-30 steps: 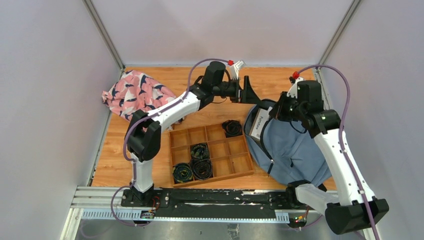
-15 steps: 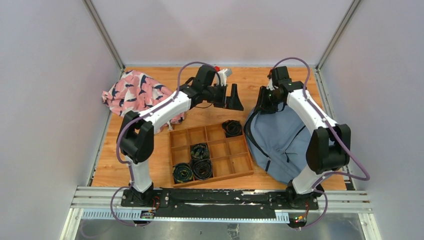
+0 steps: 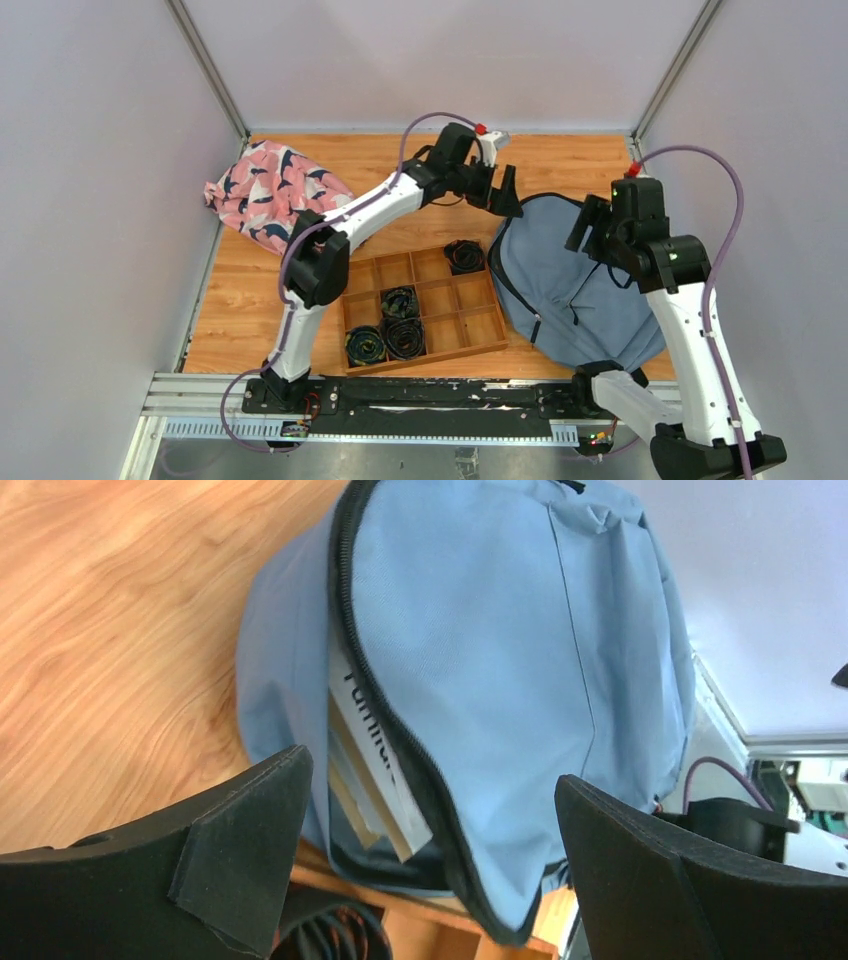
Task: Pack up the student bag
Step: Adjust the student bag at the center of the board.
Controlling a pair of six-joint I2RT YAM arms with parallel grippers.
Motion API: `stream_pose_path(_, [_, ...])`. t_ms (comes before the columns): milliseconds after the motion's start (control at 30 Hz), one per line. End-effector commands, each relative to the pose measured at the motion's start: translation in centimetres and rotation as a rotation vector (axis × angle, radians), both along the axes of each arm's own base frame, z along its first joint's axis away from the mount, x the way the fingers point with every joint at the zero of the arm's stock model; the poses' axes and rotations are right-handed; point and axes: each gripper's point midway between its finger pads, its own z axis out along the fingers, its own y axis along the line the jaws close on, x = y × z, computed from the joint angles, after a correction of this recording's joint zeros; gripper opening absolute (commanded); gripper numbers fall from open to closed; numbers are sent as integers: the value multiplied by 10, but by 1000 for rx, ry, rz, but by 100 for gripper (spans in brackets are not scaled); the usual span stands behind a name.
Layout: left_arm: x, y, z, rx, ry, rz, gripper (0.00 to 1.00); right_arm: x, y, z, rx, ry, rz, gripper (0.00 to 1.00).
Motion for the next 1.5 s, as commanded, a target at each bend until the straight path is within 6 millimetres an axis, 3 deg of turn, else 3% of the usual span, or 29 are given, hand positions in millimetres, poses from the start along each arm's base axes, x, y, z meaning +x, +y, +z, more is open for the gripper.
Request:
stream_pose_path(0, [6,-18,-21,55,-24,-27,100,-72,-60,-59,-164,303,-328,76])
stream_pose_path(100, [18,-22,-41,142,-64,11,100,-100,-79,-72,-192,354,-497,76])
stream_pose_path(167, [27,-24,-55,210,-79,42,99,-105,-82,-81,-162,352,-556,76])
stream_pose_path(233, [26,-34,-63,199,-52,25,92,-103,-84,-90,-133,346,-590,74])
stream_pose_path(333, [19,-50,-63,122,7,-6,72,-102,-90,-108,-120,374,-642,67])
stream_pose_path(433, [15,-56,-65,86,28,-9,55,-85,-88,-131,-55,391,-614,63])
stream_pose_path(500, [15,-55,-69,92,39,-6,32,-69,-83,-146,-1,389,-583,59])
stream_pose_path(600, [16,-52,-72,103,46,6,6,-52,-82,-152,29,394,-560,54])
stream_pose_path(667, [21,-49,-76,119,38,34,0,-36,-89,-151,6,364,-563,53])
stream_pose_path(833, [36,-33,-77,214,-9,122,0,26,-103,-147,-6,291,-585,53])
stream_pose_path(1000, [30,-35,-71,167,11,119,0,110,-119,-145,-48,219,-554,54])
stream_pose_path(1133, [14,-48,-69,97,100,75,0,160,-97,-126,21,215,-390,58])
stream_pose_path(1200, [2,-55,-65,68,128,57,0,168,-82,-109,28,181,-316,60])
stream_pose_path(1300, [-14,-60,-54,26,134,49,0,161,-62,-92,13,146,-229,63])
stream_pose_path(1467, [-26,-56,-26,-32,105,72,0,122,-49,-80,1,125,-169,64])
